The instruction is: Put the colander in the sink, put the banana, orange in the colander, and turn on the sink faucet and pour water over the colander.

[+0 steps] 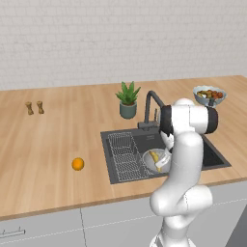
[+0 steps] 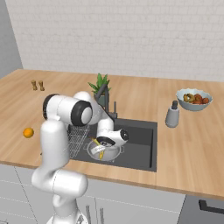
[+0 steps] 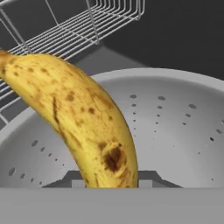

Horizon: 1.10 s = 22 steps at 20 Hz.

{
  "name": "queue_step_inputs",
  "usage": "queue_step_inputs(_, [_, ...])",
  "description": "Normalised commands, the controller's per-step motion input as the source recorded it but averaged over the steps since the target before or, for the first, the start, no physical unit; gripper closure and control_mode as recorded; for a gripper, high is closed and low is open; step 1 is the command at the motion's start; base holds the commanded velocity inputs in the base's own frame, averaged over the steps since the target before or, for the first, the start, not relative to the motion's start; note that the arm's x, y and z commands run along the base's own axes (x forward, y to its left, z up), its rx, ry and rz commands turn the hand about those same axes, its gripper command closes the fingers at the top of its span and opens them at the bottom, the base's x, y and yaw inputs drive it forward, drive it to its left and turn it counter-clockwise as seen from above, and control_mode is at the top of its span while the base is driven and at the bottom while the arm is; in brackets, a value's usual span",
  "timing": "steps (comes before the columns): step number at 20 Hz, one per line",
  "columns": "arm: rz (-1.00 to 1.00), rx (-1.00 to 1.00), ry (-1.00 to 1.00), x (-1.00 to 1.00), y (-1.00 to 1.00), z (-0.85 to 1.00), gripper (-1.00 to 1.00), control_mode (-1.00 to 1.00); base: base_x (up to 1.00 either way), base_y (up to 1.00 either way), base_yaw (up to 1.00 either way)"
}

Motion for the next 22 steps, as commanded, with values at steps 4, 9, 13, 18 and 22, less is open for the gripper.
queue_step_inputs(4, [0.0,0.0,0.0,0.0,0.0,-0.03,-1.0,-1.0,0.0,0.0,0.0])
queue_step_inputs(9, [0.0,0.0,-0.01,-0.06,-0.03,0.37,-1.0,-1.0,0.0,0.0,0.0])
queue_step_inputs(13, [0.0,0.01,-0.06,-0.36,-0.06,0.93,-1.0,-1.0,0.0,0.0,0.0])
queue_step_inputs(18, [0.0,0.04,-0.06,-0.43,-0.1,1.0,-1.0,-1.0,0.0,0.0,0.0])
queue_step_inputs(22, [0.0,0.06,0.0,-0.39,-0.33,1.0,-1.0,-1.0,0.0,0.0,0.0])
